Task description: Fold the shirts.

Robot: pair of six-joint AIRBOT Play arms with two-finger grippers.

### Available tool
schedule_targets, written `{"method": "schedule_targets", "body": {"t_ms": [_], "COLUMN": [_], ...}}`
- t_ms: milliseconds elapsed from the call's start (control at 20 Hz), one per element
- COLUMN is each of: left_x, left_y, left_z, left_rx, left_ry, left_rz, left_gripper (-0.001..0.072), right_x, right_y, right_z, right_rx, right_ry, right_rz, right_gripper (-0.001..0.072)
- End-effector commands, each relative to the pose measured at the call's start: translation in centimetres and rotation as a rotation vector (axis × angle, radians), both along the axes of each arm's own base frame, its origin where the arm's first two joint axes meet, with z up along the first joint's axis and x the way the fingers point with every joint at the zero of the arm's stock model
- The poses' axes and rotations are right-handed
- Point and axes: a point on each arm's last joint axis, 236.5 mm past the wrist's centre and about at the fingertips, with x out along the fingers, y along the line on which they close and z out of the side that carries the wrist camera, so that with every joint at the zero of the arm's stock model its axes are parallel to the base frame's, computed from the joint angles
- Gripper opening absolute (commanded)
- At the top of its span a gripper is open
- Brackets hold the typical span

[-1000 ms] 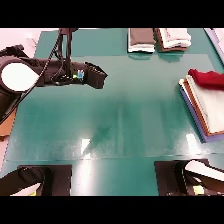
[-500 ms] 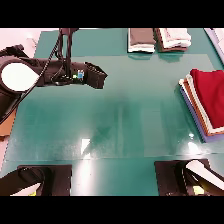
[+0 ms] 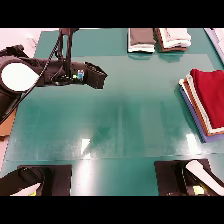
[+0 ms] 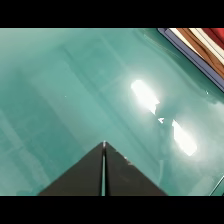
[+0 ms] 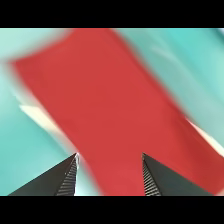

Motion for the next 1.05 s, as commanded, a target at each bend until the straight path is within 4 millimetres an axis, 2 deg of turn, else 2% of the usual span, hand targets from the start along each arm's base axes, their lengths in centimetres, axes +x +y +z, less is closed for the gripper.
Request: {"method": "schedule_targets", "body": {"t_ms": [0, 100, 150, 250, 400, 450, 550, 650, 1000], "left_x": [0.0, -0.4, -0.5, -0.8, -0.7, -0.6, -0.6, -0.6, -0.6], "left_y": [0.0, 0.1, 0.2, 0.2, 0.2, 0.2, 0.2, 0.2, 0.2], "left_z": [-0.1, -0.5, -0.7, -1.1, -0.9, -0.8, -0.7, -0.7, -0.7], "left_rx": [0.002, 0.019, 0.026, 0.038, 0.030, 0.028, 0.025, 0.025, 0.025], "left_ry": [0.002, 0.019, 0.026, 0.041, 0.034, 0.032, 0.028, 0.028, 0.029], "left_rz": [-0.001, -0.009, -0.012, -0.019, -0.015, -0.014, -0.013, -0.013, -0.013], "left_gripper": [0.0025, 0.0025, 0.0025, 0.0025, 0.0025, 0.0025, 0.0025, 0.0025, 0.0025], "right_x": [6.3, 8.2, 8.8, 9.5, 9.7, 9.6, 9.3, 8.9, 8.8], "right_y": [10.1, 16.6, 19.6, 25.3, 31.8, 33.3, 35.5, 36.6, 36.7], "right_z": [2.9, 2.3, 2.2, 2.2, 3.1, 3.5, 3.9, 3.9, 3.8], "right_rx": [0.049, 0.060, 0.064, 0.065, 0.060, 0.058, 0.060, 0.064, 0.066], "right_ry": [-0.129, -0.129, -0.133, -0.160, -0.218, -0.240, -0.261, -0.261, -0.258], "right_rz": [0.295, 0.468, 0.544, 0.675, 0.815, 0.845, 0.893, 0.922, 0.924], "right_gripper": [0.0466, 0.0461, 0.0433, 0.0427, 0.0423, 0.0391, 0.0026, 0.0019, 0.0019]}}
